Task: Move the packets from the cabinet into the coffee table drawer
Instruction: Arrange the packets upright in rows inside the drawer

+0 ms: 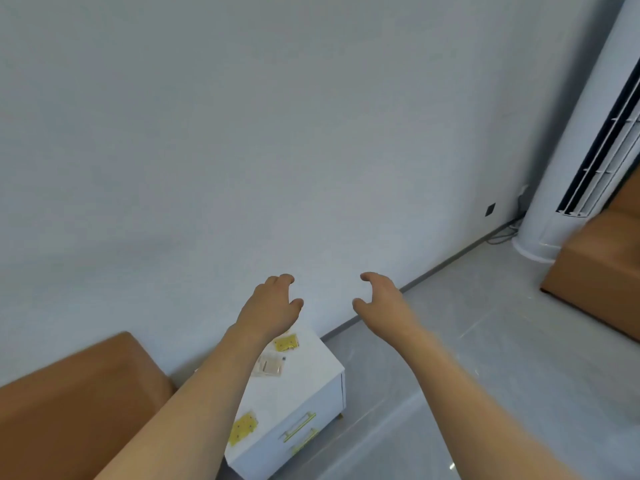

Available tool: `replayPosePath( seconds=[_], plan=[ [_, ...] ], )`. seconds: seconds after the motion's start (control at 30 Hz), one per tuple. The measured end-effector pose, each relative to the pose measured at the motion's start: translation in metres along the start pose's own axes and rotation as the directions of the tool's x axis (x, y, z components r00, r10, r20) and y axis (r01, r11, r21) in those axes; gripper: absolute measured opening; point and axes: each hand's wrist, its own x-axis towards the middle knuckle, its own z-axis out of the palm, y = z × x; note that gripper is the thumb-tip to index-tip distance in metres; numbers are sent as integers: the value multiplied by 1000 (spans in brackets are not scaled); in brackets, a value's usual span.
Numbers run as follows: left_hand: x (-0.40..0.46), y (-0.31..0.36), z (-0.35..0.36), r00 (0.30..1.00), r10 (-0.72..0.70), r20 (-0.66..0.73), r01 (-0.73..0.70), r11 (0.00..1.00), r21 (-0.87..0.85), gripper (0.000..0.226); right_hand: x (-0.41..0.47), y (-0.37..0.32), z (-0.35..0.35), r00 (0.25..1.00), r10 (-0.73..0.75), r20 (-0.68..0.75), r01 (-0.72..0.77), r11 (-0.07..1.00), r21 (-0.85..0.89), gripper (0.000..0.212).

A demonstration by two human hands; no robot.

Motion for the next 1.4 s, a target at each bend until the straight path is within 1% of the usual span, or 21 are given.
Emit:
replayPosePath(
  seconds=[0.13,0.2,0.3,0.4,0.5,0.6,0.7,0.77,0.87,0.93,1.0,1.1,1.17,1.27,1.33,1.4],
  plan=[
    [53,-76,-3,995,-50,85,49,999,8,58,59,-33,66,998,18,67,-16,999,-32,56],
    [79,-116,3,983,-87,162,83,996,30,61,85,-46,104,995,57,88,-52,997,-61,56],
    [116,-175,22,945,-126,303,114,992,55,66,119,-56,165,983,110,147,-98,991,-91,56],
    [146,-228,55,902,-143,408,130,990,59,71,153,-52,230,961,170,219,-133,976,-174,57],
    [162,-281,116,840,-182,511,150,983,105,82,189,-27,297,934,209,288,-137,958,-252,58],
    [160,-335,195,770,-233,594,150,971,188,85,217,15,366,906,250,343,-133,935,-328,59],
    [150,-379,271,717,-292,633,157,952,262,88,236,65,431,873,277,402,-104,910,-401,61],
    [143,-399,314,698,-313,644,150,943,296,93,245,97,469,856,286,431,-74,893,-444,63],
    [133,-415,360,699,-326,637,95,925,369,98,253,136,516,847,286,449,-38,873,-486,66],
    [128,-419,381,713,-320,623,13,895,446,97,255,156,539,850,286,443,-24,860,-510,68],
    [127,-419,393,728,-295,619,-68,867,494,87,253,173,555,854,292,431,-17,844,-536,72],
    [136,-421,396,729,-260,633,-149,843,517,62,250,191,567,861,293,415,3,813,-582,84],
    [144,-425,392,725,-217,654,-196,845,498,47,252,197,569,878,283,387,2,805,-594,87],
    [149,-433,384,755,-136,641,-181,897,403,32,257,202,571,888,276,368,6,792,-610,82],
    [150,-439,376,774,-53,631,-191,931,312,33,259,204,572,883,280,377,15,786,-618,78],
    [153,-445,370,768,9,640,-193,957,217,38,260,206,574,895,257,364,27,785,-619,76]
  ],
)
